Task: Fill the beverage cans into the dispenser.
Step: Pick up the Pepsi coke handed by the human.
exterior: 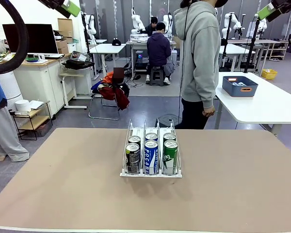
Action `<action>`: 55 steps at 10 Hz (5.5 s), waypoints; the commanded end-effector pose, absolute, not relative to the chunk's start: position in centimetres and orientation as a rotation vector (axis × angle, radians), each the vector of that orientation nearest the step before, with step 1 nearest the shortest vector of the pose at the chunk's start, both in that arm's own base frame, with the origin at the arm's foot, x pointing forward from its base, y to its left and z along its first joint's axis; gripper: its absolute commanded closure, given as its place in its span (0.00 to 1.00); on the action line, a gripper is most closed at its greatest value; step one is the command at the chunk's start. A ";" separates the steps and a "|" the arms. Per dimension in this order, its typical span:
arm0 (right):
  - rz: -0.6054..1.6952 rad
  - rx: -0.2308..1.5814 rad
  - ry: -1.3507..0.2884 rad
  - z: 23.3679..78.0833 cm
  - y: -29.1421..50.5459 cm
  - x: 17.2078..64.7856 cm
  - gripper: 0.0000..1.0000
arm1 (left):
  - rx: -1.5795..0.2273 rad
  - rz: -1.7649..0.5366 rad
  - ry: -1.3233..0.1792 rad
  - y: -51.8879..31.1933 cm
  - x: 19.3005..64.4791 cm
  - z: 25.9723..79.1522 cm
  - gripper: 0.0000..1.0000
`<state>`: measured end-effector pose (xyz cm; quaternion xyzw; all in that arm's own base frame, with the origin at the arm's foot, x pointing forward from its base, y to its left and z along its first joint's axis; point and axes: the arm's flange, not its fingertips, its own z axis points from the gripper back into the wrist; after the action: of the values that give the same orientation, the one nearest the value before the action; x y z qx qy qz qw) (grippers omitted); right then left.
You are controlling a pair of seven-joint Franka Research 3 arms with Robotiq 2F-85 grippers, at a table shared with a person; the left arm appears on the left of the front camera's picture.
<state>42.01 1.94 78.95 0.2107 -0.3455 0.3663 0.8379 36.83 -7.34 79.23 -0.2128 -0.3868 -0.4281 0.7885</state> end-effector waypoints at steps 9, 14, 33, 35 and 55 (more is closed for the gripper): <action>0.802 0.405 -0.673 79.4 1.5 41.3 0.00 | -0.436 -0.979 -0.780 -7.2 36.2 80.2 0.00; 0.870 0.324 -0.718 79.7 0.9 40.3 0.00 | -0.445 -1.053 -0.718 -7.2 35.2 80.7 0.00; 0.859 0.342 -0.709 80.1 1.3 40.3 0.00 | -0.472 -1.027 -0.740 -7.8 34.9 80.6 0.00; 0.859 0.342 -0.709 80.1 1.3 40.3 0.00 | -0.472 -1.027 -0.740 -7.8 34.9 80.6 0.00; 0.859 0.342 -0.709 80.1 1.3 40.3 0.00 | -0.472 -1.027 -0.740 -7.8 34.9 80.6 0.00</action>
<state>40.45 1.32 80.11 0.1602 -0.3352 0.4072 0.8343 34.99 -7.82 80.63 -0.2183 -0.3403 -0.4793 0.7790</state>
